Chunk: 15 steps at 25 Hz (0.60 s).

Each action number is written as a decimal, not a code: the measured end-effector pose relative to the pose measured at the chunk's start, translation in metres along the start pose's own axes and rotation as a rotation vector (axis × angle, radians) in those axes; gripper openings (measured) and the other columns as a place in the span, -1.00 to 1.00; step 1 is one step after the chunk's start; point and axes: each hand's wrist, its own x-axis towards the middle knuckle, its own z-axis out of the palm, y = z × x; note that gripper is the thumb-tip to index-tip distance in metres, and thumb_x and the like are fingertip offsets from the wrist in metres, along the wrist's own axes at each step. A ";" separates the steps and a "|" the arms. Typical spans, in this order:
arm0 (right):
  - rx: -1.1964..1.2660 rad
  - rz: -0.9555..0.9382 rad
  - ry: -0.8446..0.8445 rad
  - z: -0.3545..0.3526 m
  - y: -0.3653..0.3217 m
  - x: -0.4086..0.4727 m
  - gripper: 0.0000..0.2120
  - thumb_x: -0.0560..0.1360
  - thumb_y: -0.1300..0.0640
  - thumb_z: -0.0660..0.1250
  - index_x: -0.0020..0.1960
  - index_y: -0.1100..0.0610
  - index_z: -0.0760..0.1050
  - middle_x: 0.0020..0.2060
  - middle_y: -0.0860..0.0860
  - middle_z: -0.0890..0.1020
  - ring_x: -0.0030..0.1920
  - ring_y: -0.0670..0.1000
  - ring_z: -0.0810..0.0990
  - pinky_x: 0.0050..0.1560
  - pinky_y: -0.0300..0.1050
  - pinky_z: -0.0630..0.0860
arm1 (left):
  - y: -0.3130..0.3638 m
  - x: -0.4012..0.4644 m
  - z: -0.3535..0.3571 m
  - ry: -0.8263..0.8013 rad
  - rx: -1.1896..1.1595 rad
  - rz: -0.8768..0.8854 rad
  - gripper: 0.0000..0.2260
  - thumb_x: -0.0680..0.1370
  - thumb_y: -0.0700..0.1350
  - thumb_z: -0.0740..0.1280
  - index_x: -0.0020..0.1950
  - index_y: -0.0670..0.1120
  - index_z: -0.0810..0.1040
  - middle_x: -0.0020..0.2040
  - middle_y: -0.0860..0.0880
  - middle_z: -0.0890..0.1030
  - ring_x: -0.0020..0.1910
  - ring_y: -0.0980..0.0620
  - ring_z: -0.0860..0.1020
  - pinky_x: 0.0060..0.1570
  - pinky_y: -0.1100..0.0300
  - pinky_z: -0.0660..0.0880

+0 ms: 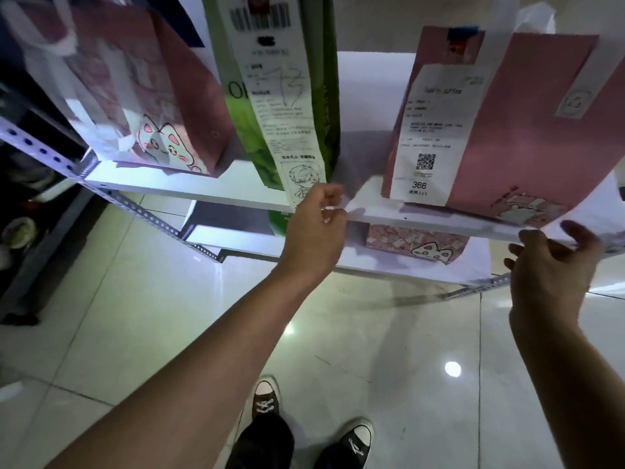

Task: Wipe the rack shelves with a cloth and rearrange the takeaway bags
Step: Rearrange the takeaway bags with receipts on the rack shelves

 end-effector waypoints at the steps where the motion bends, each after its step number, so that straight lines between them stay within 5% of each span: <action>1: -0.012 -0.009 0.001 0.008 0.001 -0.014 -0.65 0.58 0.10 0.29 0.33 -0.08 0.34 0.05 -0.07 0.58 0.09 -0.03 0.63 0.10 -0.01 0.59 | -0.008 -0.003 -0.015 0.065 -0.010 -0.021 -0.78 0.61 -0.25 0.26 0.22 -0.08 0.54 0.17 0.01 0.62 0.14 0.05 0.58 0.09 0.26 0.54; 4: -0.087 -0.122 -0.157 0.043 0.004 -0.059 -0.74 0.58 0.15 0.32 0.25 -0.03 0.46 0.07 -0.01 0.62 0.08 -0.02 0.61 0.11 0.06 0.59 | -0.022 -0.002 -0.056 0.251 -0.052 -0.053 -0.86 0.63 -0.20 0.27 0.18 -0.12 0.48 0.02 0.06 0.60 0.00 0.13 0.59 -0.19 0.50 0.46; 8: -0.179 -0.247 -0.471 0.111 0.002 -0.095 -0.60 0.60 0.18 0.33 0.40 -0.07 0.40 0.28 -0.07 0.56 0.21 -0.09 0.56 -0.07 -0.44 0.46 | -0.030 0.026 -0.088 0.229 -0.066 -0.079 -0.56 0.61 -0.19 0.25 0.46 0.08 0.33 0.30 0.01 0.45 0.20 -0.02 0.54 0.14 0.12 0.50; 10: -0.176 -0.232 -0.598 0.143 -0.003 -0.101 -0.48 0.59 0.20 0.34 0.49 -0.08 0.30 0.39 -0.07 0.49 0.31 -0.07 0.50 -0.12 -0.52 0.52 | -0.031 0.041 -0.093 0.136 -0.072 -0.091 -0.46 0.59 -0.25 0.24 0.51 0.17 0.30 0.16 0.14 0.49 0.13 0.26 0.57 0.06 0.29 0.53; 12: -0.170 -0.249 -0.680 0.168 -0.005 -0.105 -0.42 0.58 0.21 0.35 0.52 -0.08 0.26 0.40 -0.07 0.50 0.36 -0.03 0.50 0.08 -0.34 0.60 | -0.038 0.054 -0.097 0.063 -0.092 -0.077 -0.43 0.57 -0.31 0.24 0.49 0.17 0.33 0.03 0.28 0.54 -0.05 0.47 0.56 -0.04 0.40 0.55; 15: -0.195 -0.240 -0.701 0.189 -0.005 -0.105 -0.46 0.58 0.21 0.34 0.48 -0.11 0.30 0.36 -0.10 0.54 0.35 -0.02 0.53 0.23 -0.10 0.58 | -0.046 0.067 -0.099 -0.012 -0.145 -0.087 -0.45 0.57 -0.29 0.29 0.47 0.18 0.35 0.20 0.08 0.64 0.15 0.21 0.62 0.20 0.00 0.59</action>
